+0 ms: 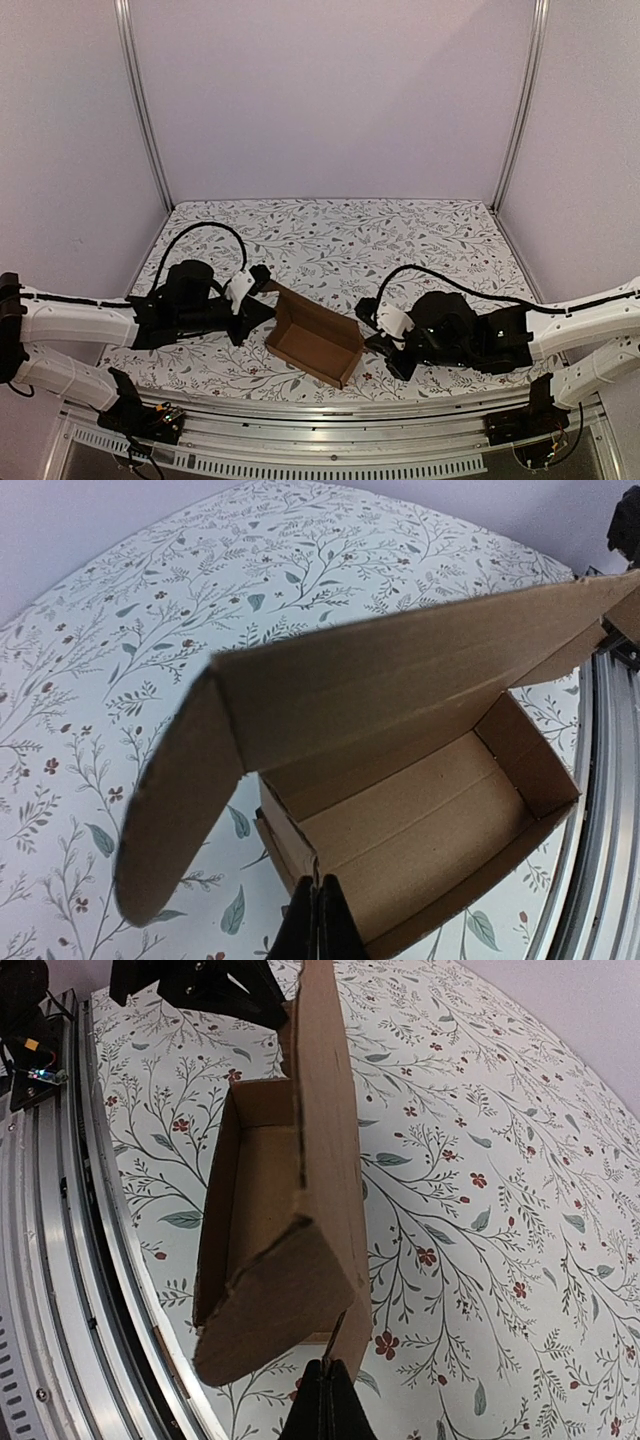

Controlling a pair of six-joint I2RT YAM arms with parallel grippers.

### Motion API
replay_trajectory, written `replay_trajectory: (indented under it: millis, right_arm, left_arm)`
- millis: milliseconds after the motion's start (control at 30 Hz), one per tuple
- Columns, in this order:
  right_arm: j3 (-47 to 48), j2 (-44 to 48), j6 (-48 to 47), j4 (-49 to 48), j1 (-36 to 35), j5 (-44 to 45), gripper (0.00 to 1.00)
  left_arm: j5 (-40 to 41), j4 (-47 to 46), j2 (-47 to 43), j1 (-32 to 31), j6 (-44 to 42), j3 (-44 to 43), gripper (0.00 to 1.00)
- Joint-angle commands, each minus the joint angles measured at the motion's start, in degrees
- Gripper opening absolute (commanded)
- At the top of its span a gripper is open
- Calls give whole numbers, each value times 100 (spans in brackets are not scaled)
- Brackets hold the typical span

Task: Fold the paper box

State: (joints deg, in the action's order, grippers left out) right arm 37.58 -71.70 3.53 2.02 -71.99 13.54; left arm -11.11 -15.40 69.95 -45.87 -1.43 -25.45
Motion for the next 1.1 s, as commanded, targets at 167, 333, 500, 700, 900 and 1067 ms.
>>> replay_trajectory:
  millis: [167,333,500,700,900,1067]
  right_arm:
    - [563,-577,668,-149,18,403,0]
    - [992,-1091,991,-358,63,555,0]
    - [1326,-1456,1428,-404,196,696,0]
    - [1591,-1677,1989,-411,345,945,0]
    - [1722,-1789,2367,-396,362,1255,0]
    - [1656,-1950,2573,-415,361,1353,0]
  left_arm:
    - [971,454,-499,-504,393,55,0]
    - [1562,640,-562,-722,634,48,0]
    - [1823,662,-554,-863,896,57,0]
    - [1942,716,-444,-1051,1071,-4,0]
    - [2071,799,-335,-1180,1169,-60,0]
    - [2160,767,-249,-1216,1324,-63,0]
